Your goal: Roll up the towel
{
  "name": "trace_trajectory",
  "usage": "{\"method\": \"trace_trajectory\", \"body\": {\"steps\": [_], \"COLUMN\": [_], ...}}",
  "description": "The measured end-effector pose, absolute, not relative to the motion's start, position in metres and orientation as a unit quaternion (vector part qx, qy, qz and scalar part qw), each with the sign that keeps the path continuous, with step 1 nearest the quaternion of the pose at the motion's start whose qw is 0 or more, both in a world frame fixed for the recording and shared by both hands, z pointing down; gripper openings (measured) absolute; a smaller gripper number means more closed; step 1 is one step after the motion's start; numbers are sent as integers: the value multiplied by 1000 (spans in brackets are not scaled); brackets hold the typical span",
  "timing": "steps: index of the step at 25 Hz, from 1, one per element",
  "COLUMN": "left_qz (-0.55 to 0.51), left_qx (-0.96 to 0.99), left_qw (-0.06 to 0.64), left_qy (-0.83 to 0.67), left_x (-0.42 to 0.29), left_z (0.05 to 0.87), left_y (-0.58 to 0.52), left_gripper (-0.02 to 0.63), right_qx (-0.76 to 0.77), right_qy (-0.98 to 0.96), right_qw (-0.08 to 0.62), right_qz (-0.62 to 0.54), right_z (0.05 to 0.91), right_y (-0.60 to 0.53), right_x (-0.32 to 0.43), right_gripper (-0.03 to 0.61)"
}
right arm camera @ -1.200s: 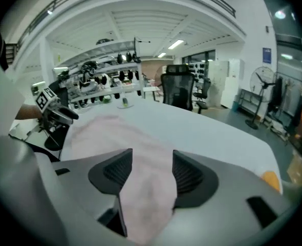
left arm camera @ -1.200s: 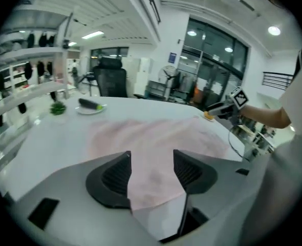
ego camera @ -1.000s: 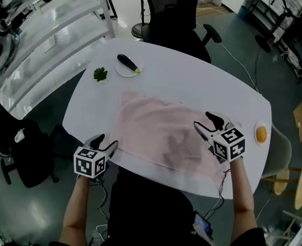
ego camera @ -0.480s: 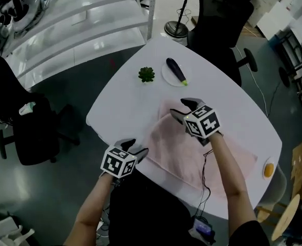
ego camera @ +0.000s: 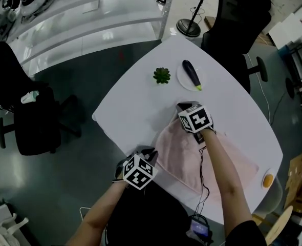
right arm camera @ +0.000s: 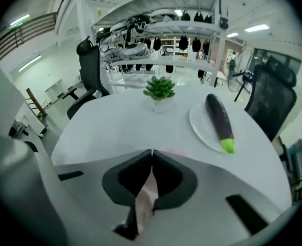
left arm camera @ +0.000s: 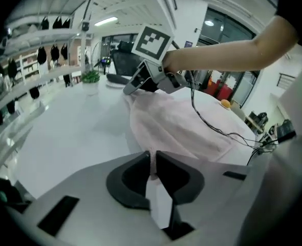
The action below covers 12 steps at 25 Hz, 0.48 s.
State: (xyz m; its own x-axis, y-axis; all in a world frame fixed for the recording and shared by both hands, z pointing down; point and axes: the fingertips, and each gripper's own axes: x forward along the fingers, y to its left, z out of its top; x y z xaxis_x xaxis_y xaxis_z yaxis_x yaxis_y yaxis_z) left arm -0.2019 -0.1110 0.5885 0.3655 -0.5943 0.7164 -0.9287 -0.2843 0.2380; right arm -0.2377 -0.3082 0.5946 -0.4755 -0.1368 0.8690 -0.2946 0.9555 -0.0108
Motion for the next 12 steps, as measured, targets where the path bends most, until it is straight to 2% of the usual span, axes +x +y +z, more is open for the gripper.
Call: {"method": "trace_trajectory", "body": {"steps": [4, 8, 11, 12], "left_qz": [271, 295, 323, 328], "left_qx": [784, 829, 853, 859], "left_qw": [242, 169, 153, 160], "left_qy": [-503, -444, -380, -360], "left_x": [-187, -134, -86, -72], "left_z": [551, 523, 533, 538], "left_y": [-116, -113, -104, -99], "left_gripper": [43, 43, 49, 69], "right_qx": [150, 200, 235, 248], "right_qy": [-878, -873, -849, -838], "right_qw": [447, 433, 451, 460], "right_qz": [86, 102, 143, 157], "right_z": [562, 546, 566, 574], "right_y": [-319, -328, -326, -324], "right_x": [-205, -134, -71, -53], "right_gripper": [15, 15, 18, 28]}}
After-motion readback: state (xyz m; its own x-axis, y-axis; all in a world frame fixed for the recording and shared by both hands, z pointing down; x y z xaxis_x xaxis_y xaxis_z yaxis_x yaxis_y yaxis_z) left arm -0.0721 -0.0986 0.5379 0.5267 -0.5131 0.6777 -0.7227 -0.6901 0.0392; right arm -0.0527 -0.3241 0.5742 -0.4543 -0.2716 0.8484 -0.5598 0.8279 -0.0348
